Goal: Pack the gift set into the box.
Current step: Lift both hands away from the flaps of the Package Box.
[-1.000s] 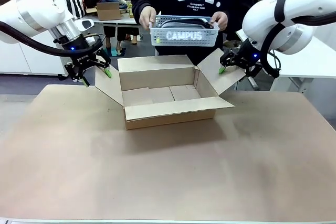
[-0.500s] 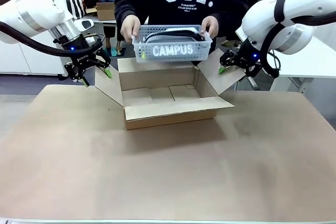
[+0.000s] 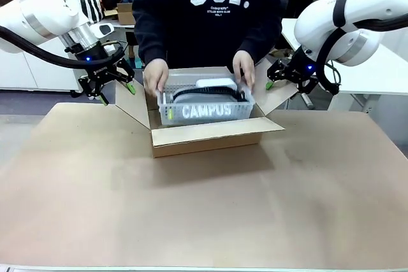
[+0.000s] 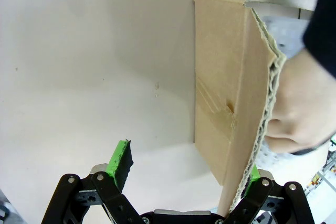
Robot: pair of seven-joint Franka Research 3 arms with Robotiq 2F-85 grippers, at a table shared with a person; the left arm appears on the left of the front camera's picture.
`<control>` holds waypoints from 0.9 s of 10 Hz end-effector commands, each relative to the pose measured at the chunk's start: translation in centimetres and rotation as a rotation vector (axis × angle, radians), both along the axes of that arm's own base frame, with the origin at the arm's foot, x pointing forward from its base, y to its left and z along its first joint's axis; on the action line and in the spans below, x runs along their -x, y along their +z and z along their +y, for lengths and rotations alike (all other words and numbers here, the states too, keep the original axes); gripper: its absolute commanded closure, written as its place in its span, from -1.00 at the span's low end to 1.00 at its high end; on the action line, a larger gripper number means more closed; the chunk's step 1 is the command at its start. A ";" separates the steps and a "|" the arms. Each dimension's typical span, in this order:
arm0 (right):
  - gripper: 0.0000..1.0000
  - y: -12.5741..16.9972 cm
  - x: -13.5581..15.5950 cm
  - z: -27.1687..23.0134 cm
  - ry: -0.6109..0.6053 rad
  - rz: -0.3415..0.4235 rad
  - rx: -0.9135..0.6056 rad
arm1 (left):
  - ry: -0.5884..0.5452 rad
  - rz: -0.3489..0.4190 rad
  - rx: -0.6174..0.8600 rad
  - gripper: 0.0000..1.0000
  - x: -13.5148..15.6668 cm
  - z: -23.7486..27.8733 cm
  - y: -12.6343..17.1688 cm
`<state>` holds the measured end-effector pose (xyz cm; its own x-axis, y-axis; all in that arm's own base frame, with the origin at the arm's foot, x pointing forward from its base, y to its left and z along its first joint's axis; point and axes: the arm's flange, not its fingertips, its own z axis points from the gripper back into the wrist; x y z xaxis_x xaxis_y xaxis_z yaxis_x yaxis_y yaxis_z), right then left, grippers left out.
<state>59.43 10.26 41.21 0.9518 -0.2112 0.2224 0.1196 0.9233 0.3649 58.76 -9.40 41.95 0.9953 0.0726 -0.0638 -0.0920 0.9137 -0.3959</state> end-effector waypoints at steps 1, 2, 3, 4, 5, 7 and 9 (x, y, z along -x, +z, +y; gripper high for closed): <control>-1.00 0.3 -0.1 0.0 -0.012 0.007 0.008 | 0.001 0.004 -0.020 -1.00 0.2 0.0 -0.1; -1.00 0.3 -0.1 0.0 -0.012 0.007 0.008 | 0.001 0.004 -0.020 -1.00 0.2 0.0 -0.1; -1.00 0.3 -0.1 0.0 -0.012 0.007 0.008 | 0.001 0.004 -0.020 -1.00 0.2 0.0 -0.1; -1.00 0.3 -0.1 0.0 -0.012 0.007 0.008 | 0.001 0.004 -0.020 -1.00 0.2 0.0 -0.1; -1.00 0.3 -0.1 0.0 -0.012 0.007 0.008 | 0.001 0.004 -0.020 -1.00 0.2 0.0 -0.1; -1.00 0.3 -0.1 0.0 -0.012 0.007 0.008 | 0.001 0.004 -0.020 -1.00 0.2 0.0 -0.1; -1.00 0.3 -0.1 0.0 -0.012 0.007 0.008 | 0.001 0.004 -0.020 -1.00 0.2 0.0 -0.1</control>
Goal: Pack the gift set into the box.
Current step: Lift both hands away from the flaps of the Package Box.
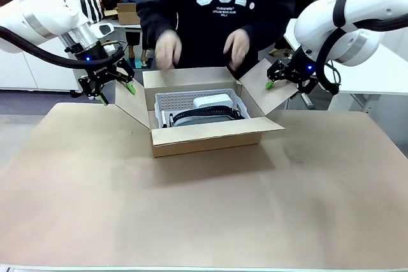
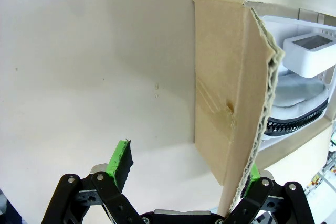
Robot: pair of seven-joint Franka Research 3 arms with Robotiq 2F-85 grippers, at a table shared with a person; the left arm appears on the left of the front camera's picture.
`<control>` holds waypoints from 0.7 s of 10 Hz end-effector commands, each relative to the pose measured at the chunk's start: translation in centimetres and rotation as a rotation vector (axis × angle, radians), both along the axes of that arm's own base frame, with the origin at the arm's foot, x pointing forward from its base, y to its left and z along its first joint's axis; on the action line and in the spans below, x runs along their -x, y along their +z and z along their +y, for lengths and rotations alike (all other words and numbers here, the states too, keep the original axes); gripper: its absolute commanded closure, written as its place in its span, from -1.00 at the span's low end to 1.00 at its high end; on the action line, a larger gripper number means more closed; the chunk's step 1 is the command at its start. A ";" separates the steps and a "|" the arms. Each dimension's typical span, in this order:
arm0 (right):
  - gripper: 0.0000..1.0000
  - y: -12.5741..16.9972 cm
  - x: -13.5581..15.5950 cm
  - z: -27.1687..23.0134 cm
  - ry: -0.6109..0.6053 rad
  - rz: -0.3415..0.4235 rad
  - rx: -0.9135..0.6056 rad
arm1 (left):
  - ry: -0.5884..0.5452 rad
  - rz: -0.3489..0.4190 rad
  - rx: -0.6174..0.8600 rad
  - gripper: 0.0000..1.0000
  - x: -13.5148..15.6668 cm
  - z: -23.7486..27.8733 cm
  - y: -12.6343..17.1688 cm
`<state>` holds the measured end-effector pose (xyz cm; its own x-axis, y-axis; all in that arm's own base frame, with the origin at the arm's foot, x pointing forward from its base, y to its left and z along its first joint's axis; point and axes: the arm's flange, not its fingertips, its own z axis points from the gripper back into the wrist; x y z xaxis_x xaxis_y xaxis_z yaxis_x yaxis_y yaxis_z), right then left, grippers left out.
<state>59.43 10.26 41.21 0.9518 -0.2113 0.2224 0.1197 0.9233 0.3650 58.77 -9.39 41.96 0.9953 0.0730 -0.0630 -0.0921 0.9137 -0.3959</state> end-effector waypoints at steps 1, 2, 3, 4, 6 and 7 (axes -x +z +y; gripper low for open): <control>-1.00 0.3 -0.1 0.0 -0.012 0.007 0.008 | 0.000 0.005 -0.020 -1.00 0.2 0.0 -0.1; -1.00 0.3 -0.1 0.0 -0.012 0.007 0.008 | 0.000 0.005 -0.020 -1.00 0.2 0.0 -0.1; -1.00 0.3 -0.1 0.0 -0.012 0.007 0.008 | 0.000 0.005 -0.020 -1.00 0.2 0.0 -0.1; -1.00 0.3 -0.1 0.0 -0.012 0.007 0.008 | 0.000 0.005 -0.020 -1.00 0.2 0.0 -0.1; -1.00 0.3 -0.1 0.0 -0.012 0.007 0.008 | 0.000 0.005 -0.020 -1.00 0.2 0.0 -0.1; -1.00 0.3 -0.1 0.0 -0.012 0.007 0.008 | 0.000 0.005 -0.020 -1.00 0.2 0.0 -0.1</control>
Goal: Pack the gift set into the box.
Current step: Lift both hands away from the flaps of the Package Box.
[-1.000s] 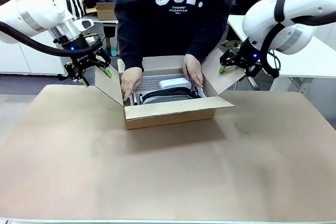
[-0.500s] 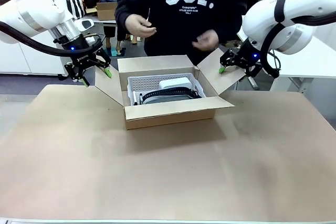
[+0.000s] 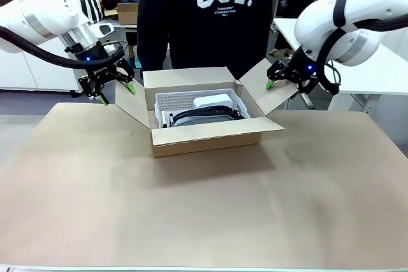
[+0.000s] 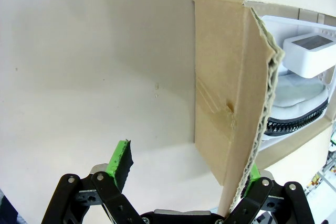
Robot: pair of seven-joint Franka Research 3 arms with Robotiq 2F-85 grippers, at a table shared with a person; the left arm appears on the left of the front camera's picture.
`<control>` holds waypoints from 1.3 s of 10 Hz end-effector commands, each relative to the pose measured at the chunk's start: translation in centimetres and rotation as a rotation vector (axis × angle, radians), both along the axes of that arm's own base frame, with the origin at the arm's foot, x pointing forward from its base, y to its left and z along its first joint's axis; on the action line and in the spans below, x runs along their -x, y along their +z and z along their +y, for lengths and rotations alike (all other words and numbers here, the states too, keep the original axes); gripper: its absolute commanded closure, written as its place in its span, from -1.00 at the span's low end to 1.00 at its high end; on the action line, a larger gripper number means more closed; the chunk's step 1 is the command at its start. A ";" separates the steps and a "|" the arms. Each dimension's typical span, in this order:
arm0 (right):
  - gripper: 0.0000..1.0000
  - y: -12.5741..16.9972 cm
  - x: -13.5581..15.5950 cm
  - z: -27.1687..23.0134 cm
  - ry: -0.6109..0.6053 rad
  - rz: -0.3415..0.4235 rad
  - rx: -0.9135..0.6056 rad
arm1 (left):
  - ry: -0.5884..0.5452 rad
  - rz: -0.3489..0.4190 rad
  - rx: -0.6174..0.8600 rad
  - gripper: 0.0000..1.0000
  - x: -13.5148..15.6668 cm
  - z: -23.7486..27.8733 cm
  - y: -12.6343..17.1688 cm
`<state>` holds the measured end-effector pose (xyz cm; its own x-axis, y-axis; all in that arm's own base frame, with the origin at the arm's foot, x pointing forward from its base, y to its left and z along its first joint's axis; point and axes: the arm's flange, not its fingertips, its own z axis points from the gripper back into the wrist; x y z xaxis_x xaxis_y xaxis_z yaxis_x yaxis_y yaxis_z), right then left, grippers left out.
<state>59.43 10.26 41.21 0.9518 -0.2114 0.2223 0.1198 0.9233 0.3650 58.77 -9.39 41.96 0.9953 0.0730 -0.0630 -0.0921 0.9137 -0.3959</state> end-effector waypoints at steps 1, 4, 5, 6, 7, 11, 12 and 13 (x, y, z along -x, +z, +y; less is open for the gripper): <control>-1.00 0.3 -0.1 0.0 -0.012 0.007 0.008 | 0.000 0.005 -0.020 -1.00 0.2 0.0 -0.1; -1.00 0.3 -0.1 0.0 -0.012 0.007 0.008 | 0.000 0.005 -0.020 -1.00 0.2 0.0 -0.1; -1.00 0.3 -0.1 0.0 -0.012 0.007 0.008 | 0.000 0.005 -0.020 -1.00 0.2 0.0 -0.1; -1.00 0.3 -0.1 0.0 -0.012 0.007 0.008 | 0.000 0.005 -0.020 -1.00 0.2 0.0 -0.1; -1.00 0.3 -0.1 0.0 -0.012 0.007 0.008 | 0.000 0.005 -0.020 -1.00 0.2 0.0 -0.1; -1.00 0.0 0.0 0.0 0.000 0.000 0.000 | 0.000 0.000 0.000 -1.00 0.0 0.0 0.0; -1.00 3.1 0.7 -0.6 -0.019 -0.049 -0.011 | 0.017 -0.039 0.017 -1.00 1.0 0.3 2.8; -1.00 7.4 2.8 -1.9 -0.005 -0.100 -0.067 | 0.014 -0.128 0.042 -1.00 3.5 1.1 7.0</control>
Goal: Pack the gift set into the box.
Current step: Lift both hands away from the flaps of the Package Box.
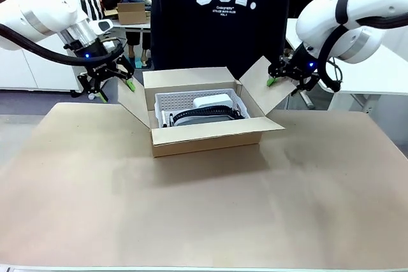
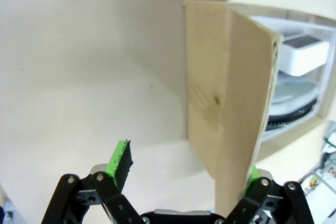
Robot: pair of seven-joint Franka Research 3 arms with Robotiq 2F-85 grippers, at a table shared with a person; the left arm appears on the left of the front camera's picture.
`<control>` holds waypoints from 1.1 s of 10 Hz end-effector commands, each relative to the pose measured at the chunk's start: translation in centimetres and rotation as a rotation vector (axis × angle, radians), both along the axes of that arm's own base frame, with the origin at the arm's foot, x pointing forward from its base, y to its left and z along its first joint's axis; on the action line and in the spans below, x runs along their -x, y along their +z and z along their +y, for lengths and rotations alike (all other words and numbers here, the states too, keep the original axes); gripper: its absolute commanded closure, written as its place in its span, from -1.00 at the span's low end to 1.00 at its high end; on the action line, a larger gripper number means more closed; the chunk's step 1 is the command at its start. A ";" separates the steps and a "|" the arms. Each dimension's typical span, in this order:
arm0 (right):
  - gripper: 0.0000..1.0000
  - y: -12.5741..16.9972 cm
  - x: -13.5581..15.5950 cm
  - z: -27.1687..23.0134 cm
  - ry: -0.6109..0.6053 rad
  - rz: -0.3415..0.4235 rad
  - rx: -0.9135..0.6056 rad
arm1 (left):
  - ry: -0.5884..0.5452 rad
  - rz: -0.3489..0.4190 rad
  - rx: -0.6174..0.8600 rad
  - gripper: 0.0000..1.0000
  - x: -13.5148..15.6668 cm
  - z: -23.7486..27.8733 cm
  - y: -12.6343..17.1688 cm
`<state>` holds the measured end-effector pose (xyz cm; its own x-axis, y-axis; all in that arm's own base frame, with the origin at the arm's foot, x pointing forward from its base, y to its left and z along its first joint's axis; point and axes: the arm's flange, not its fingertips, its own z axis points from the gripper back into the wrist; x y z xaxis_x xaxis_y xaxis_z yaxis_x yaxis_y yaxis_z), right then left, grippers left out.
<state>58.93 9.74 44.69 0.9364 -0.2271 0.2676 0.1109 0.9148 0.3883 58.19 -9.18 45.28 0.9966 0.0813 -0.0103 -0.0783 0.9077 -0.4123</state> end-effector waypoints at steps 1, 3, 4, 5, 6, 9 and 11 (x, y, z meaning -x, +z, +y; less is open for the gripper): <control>-1.00 7.4 4.9 -2.9 0.036 -0.065 -0.090 | 0.061 -0.173 -0.011 -1.00 5.9 1.7 7.0; -1.00 11.9 9.6 -5.3 0.126 0.040 -0.271 | -0.048 -0.228 0.099 -1.00 11.3 2.8 10.4; -1.00 13.4 12.0 -6.6 0.129 0.087 -0.426 | -0.120 -0.227 0.222 -1.00 13.7 3.6 11.2; -1.00 14.1 14.1 -8.2 0.133 0.124 -0.580 | -0.233 -0.190 0.391 -1.00 15.7 4.7 11.7; -1.00 14.0 16.3 -10.5 0.127 0.109 -0.708 | -0.309 -0.148 0.539 -1.00 17.1 6.2 11.7; -1.00 9.4 22.3 -18.1 -0.079 -0.048 -0.931 | -0.105 -0.157 0.779 -1.00 17.4 10.3 8.9; -1.00 11.7 20.7 -17.1 -0.007 0.042 -0.871 | -0.192 -0.174 0.703 -1.00 18.6 9.3 10.2</control>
<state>36.16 -10.44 53.09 0.9010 -0.4274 -0.0740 0.1914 0.2388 0.9520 40.59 2.71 53.27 0.9935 0.0252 0.1110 0.0942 0.3663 -0.9257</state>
